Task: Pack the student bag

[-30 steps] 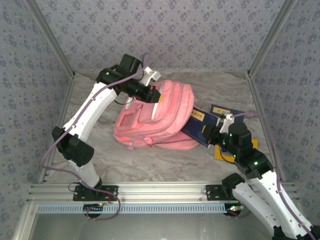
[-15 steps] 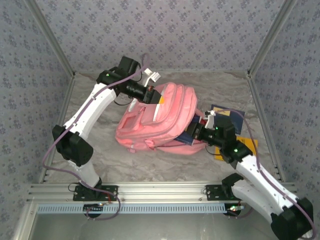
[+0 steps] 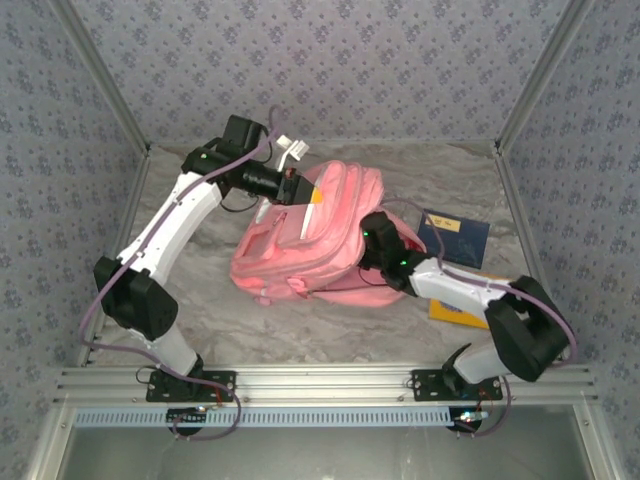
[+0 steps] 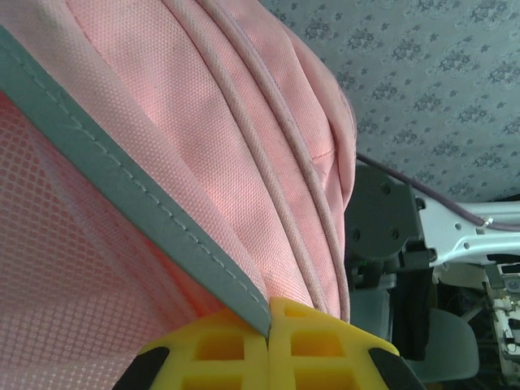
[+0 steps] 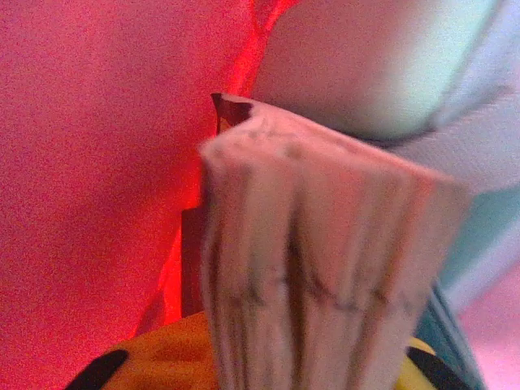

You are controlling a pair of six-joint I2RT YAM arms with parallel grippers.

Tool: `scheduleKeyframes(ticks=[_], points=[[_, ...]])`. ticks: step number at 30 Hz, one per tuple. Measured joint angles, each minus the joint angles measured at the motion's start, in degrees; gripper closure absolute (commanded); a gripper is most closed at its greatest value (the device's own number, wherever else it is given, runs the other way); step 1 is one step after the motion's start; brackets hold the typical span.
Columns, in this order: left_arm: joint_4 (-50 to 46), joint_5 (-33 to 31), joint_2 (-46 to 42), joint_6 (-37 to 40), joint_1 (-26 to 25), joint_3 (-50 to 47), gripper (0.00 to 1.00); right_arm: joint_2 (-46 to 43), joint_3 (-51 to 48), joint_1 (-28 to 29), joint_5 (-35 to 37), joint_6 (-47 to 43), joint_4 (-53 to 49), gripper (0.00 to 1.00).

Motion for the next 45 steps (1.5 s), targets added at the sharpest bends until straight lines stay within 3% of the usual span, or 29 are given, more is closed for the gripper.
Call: scheduleKeyframes(ticks=[7,9,22,29,35,38,41,45], points=[[3.7,1.1,-0.6,-3.8,1.5,-1.6,1.0,5.4,7.6,2.9,6.6,-4.5,-2.1,0.24],[5.1,1.4,-1.4,-5.0,2.2,-2.6,1.0,4.4,7.4,2.9,8.2,-5.6,-3.3,0.18],[8.4,-0.9,-4.0,-9.1,4.9,-6.5,1.0,-17.8,-3.3,2.4,15.6,-12.3,-9.5,0.21],[5.5,-22.9,-12.0,-10.5,6.2,-12.4,1.0,-31.0,-8.3,1.4,25.9,-15.6,-17.7,0.23],[5.1,-35.9,-13.6,-11.3,6.9,-15.5,1.0,-31.6,-8.9,-7.0,28.3,-16.0,-25.7,0.21],[6.9,-37.1,-11.1,-12.8,7.3,-16.3,0.76,-30.4,-8.9,-12.6,25.7,-16.0,-28.5,0.18],[10.5,-36.5,-8.9,-15.6,6.1,-19.6,0.65,-29.0,-8.8,-18.7,22.5,-15.8,-30.6,0.17],[13.0,-37.1,-8.9,-16.7,0.9,-22.9,0.56,-25.0,-7.4,-25.0,21.3,-14.9,-34.4,0.15]])
